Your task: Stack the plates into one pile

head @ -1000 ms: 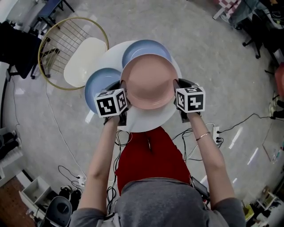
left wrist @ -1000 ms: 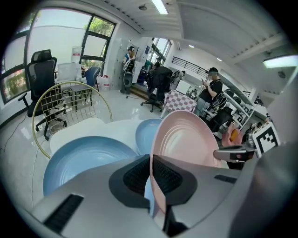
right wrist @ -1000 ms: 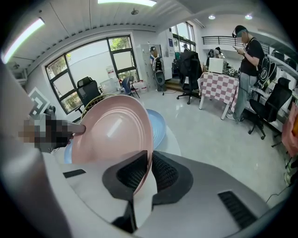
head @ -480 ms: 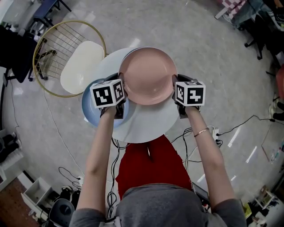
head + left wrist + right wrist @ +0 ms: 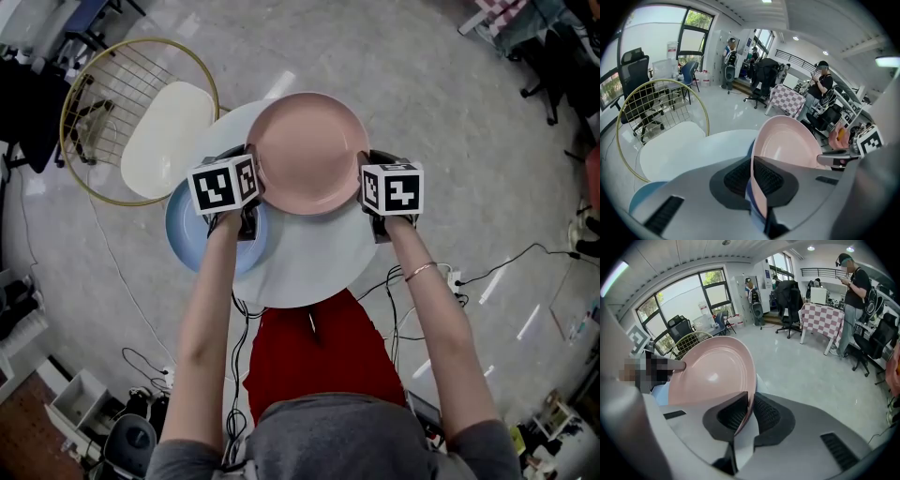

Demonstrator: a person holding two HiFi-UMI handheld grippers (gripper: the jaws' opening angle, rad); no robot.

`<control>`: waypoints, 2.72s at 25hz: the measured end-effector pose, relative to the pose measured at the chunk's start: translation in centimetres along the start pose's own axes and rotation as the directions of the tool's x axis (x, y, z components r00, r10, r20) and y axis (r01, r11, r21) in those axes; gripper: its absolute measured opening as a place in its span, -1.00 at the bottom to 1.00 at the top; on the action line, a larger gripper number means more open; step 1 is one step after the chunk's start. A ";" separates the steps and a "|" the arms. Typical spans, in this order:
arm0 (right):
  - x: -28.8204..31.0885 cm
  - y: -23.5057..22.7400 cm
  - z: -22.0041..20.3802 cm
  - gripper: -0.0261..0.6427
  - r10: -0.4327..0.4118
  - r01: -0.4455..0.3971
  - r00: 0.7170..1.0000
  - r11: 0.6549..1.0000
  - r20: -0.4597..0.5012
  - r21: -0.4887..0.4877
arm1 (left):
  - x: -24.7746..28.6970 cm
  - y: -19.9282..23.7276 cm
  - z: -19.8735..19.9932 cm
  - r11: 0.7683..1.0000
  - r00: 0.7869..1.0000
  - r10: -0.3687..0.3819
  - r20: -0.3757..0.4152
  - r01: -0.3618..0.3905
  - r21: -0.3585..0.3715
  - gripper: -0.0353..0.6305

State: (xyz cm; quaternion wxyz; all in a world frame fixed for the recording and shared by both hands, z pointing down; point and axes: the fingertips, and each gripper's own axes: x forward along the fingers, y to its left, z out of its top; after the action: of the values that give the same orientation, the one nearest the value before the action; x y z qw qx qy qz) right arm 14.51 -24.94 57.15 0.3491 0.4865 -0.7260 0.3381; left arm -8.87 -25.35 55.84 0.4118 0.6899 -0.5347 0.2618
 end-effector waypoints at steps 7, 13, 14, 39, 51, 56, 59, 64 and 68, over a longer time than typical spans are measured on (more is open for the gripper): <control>0.3 0.0 0.2 -0.77 -0.022 0.022 1.000 0.999 0.012 -0.043 | 1.0 0.5 -1.0 1.000 1.000 0.021 -0.016 -0.021 -0.008 -0.80; 0.0 0.0 0.0 -0.77 -0.093 0.097 0.995 0.987 0.039 -0.131 | 0.8 0.3 -1.1 0.996 0.998 0.064 -0.014 -0.063 0.062 -0.78; 0.0 0.0 0.0 -0.77 -0.106 0.112 0.993 0.984 0.048 -0.140 | 0.8 0.4 -1.2 0.995 0.997 0.073 -0.013 -0.072 0.074 -0.78; -7.8 16.9 -4.1 -0.78 0.178 -0.158 0.962 0.981 0.206 -0.110 | -13.9 9.3 -5.5 0.987 0.962 0.153 0.227 -0.159 0.005 -0.84; -4.6 23.0 -9.7 -0.77 0.147 -0.138 0.987 0.981 0.060 -0.136 | -17.0 15.6 -13.1 0.977 0.961 0.203 0.189 -0.188 -0.097 -0.85; -4.0 23.1 -10.4 -0.77 0.101 -0.097 0.994 0.991 0.040 -0.094 | -16.8 16.9 -14.0 0.976 0.964 0.200 0.174 -0.181 -0.119 -0.84; -3.8 22.9 -10.6 -0.77 0.082 -0.079 0.996 0.994 0.036 -0.079 | -16.3 17.2 -14.3 0.979 0.970 0.185 0.160 -0.168 -0.113 -0.82; -3.0 23.3 -11.2 -0.50 0.086 -0.086 0.996 0.996 -0.009 -0.037 | -15.3 17.9 -14.4 0.984 0.979 0.156 0.131 -0.143 -0.107 -0.66; -2.0 23.8 -11.5 -0.45 0.099 -0.100 0.994 0.995 -0.039 -0.011 | -13.8 18.4 -14.5 0.986 0.987 0.125 0.097 -0.113 -0.119 -0.60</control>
State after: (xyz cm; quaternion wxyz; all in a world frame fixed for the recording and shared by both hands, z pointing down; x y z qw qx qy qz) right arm -5.33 -7.33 57.98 0.3490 0.4407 -0.7447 0.3596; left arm -29.33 -7.49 57.71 0.4055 0.6449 -0.6097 0.2189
